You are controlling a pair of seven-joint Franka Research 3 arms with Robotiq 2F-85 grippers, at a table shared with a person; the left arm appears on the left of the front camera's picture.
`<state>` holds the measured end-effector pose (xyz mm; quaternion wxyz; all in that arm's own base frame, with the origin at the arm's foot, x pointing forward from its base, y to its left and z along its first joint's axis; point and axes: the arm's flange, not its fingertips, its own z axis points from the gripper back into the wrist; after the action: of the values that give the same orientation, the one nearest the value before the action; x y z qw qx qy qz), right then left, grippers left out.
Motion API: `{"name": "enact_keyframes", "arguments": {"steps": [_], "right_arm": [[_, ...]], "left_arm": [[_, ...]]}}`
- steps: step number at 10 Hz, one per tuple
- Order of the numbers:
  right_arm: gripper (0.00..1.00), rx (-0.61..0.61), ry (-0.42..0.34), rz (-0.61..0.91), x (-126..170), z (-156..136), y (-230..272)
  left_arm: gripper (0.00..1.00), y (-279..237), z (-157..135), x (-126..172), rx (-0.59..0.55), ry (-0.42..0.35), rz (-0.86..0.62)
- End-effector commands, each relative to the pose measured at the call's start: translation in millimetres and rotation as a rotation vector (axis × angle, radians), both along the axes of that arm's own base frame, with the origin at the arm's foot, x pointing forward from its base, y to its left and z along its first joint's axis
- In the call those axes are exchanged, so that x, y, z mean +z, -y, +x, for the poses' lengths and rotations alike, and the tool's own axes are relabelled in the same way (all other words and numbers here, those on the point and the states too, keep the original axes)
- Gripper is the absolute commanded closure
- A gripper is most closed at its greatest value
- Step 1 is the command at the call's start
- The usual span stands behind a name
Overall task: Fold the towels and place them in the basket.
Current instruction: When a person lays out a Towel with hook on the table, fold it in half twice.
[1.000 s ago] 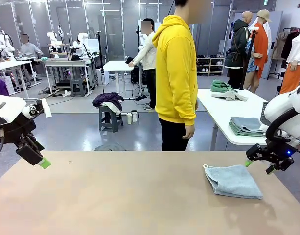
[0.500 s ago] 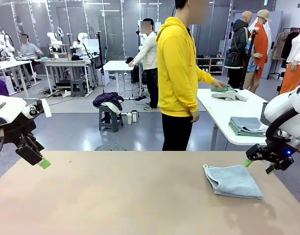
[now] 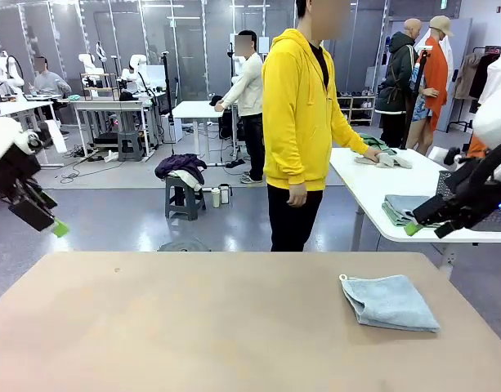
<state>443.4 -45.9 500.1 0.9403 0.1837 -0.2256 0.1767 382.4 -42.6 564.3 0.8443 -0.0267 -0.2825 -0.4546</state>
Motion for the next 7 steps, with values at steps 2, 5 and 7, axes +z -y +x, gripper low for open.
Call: {"name": "enact_keyframes", "arguments": {"steps": [2,5,7], "right_arm": [[0.00,0.210,0.101,-0.079,11,-67,-34],[0.00,0.264,0.158,-0.135,27,-112,-59],[0.00,0.275,0.174,-0.139,32,-123,-70]], "left_arm": [[0.00,-28,-11,-12,0.001,-0.014,-0.011],[0.00,-37,-28,-38,-0.019,-0.022,-0.039],[0.00,-39,-33,-54,-0.027,-0.034,-0.050]]}}
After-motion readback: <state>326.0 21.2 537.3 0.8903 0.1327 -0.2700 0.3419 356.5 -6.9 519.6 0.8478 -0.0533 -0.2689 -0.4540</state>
